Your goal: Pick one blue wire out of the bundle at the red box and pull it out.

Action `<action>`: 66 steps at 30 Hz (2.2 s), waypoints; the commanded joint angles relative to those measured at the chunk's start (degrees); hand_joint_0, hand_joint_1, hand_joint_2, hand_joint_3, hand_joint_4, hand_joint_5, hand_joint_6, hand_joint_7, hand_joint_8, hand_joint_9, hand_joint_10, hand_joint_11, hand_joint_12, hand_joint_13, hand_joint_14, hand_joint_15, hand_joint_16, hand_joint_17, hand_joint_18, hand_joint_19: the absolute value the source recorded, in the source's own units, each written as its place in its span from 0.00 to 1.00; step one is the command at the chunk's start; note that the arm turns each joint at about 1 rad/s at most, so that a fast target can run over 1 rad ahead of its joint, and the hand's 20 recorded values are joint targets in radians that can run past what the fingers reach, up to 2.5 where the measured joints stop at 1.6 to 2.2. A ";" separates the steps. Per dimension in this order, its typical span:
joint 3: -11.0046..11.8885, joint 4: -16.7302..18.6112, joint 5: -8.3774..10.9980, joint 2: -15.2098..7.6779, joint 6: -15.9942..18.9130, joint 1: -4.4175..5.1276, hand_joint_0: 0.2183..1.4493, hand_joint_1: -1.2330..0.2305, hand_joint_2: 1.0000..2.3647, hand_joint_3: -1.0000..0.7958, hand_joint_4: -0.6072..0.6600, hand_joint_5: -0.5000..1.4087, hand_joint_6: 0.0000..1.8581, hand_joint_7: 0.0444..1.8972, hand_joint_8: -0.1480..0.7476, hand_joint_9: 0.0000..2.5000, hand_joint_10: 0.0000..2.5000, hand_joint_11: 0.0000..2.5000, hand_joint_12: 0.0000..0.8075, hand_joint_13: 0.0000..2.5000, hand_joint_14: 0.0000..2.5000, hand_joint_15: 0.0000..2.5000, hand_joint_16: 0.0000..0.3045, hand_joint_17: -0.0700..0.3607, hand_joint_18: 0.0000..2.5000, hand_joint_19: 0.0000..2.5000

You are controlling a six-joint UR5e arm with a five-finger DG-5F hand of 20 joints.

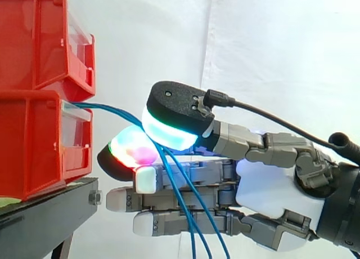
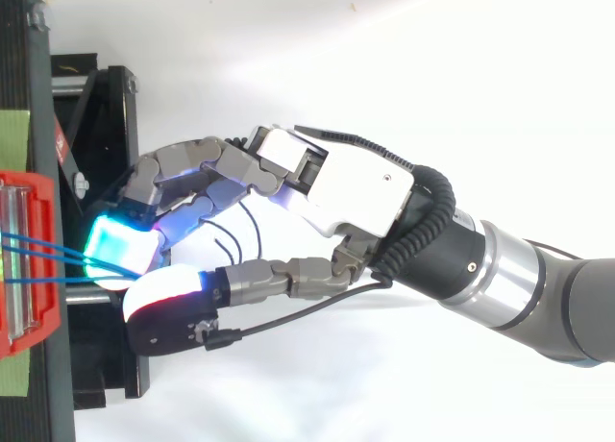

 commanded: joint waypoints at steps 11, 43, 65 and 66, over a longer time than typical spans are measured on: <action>0.00 -0.08 0.00 0.00 0.90 0.00 0.42 0.22 0.01 0.44 0.51 0.15 0.50 0.48 0.42 0.33 0.01 0.29 0.43 0.21 0.01 0.16 0.14 0.38 0.21 0.19; 0.00 -0.08 0.00 0.00 1.69 0.00 0.31 0.31 0.00 0.29 0.59 0.18 0.47 0.50 0.45 0.37 0.01 0.27 0.44 0.22 0.01 0.15 0.14 0.39 0.22 0.21; 0.00 -2.02 0.00 1.06 7.05 0.00 0.38 0.21 0.00 0.30 0.62 0.15 0.50 0.42 0.43 0.31 0.01 0.28 0.44 0.20 0.01 0.15 0.14 0.39 0.23 0.19; 0.00 -2.54 0.00 1.32 7.23 0.00 0.37 0.21 0.00 0.28 0.61 0.15 0.50 0.43 0.44 0.32 0.01 0.29 0.44 0.20 0.01 0.15 0.14 0.39 0.23 0.19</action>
